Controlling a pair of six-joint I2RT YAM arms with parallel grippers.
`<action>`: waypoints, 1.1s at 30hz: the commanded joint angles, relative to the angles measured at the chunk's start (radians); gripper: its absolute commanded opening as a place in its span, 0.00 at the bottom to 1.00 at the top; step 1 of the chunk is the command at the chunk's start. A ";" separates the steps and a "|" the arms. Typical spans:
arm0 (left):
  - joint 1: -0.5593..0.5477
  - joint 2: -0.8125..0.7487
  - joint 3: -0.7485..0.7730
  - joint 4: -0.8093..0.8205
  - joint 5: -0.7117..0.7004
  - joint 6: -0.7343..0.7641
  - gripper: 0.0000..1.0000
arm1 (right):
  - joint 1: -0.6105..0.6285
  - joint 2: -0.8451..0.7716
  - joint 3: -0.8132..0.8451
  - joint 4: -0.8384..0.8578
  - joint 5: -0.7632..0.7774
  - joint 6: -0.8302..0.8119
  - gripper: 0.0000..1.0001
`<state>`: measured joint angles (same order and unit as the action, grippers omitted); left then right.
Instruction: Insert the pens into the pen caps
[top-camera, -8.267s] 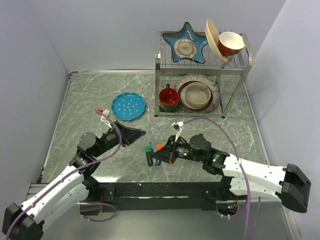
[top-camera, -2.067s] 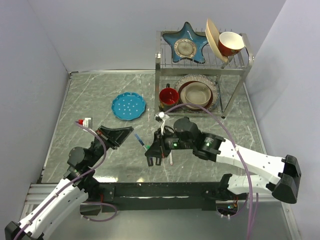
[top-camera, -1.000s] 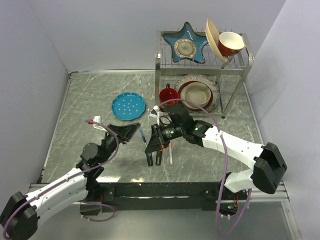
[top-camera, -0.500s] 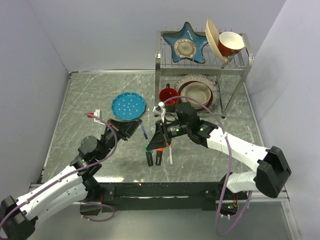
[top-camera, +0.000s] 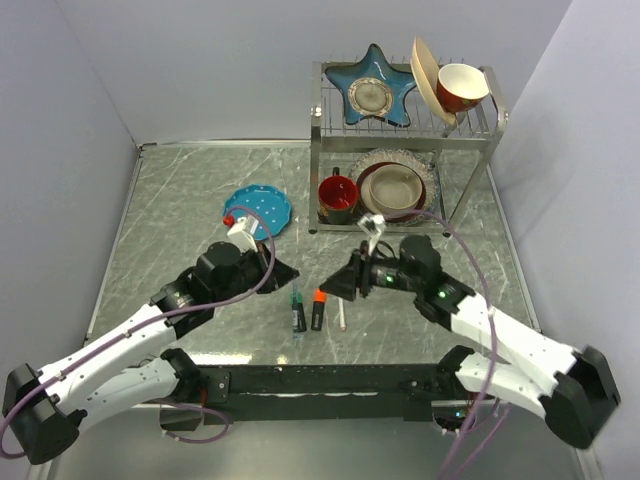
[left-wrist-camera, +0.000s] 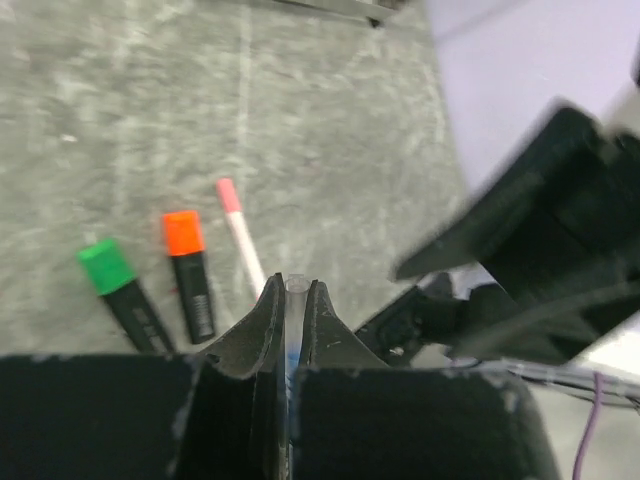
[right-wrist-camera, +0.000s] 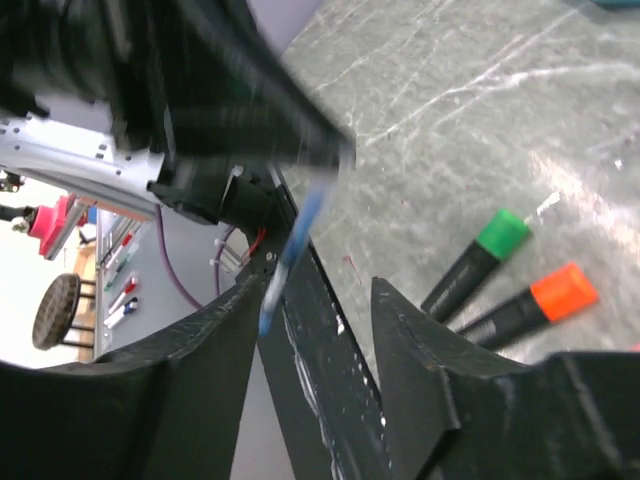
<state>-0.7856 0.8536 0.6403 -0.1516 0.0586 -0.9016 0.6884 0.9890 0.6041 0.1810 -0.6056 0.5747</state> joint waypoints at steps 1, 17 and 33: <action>0.039 0.044 0.076 -0.181 -0.125 0.092 0.01 | 0.003 -0.177 -0.063 -0.026 0.082 0.004 0.60; 0.183 0.370 -0.028 -0.020 -0.235 0.119 0.01 | 0.003 -0.466 -0.040 -0.270 0.245 -0.007 0.88; 0.203 0.275 0.048 -0.100 -0.155 0.174 0.71 | 0.003 -0.457 0.005 -0.373 0.358 0.005 0.88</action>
<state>-0.5858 1.2781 0.6083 -0.2218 -0.1394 -0.7784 0.6910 0.5507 0.5484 -0.1535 -0.3244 0.5793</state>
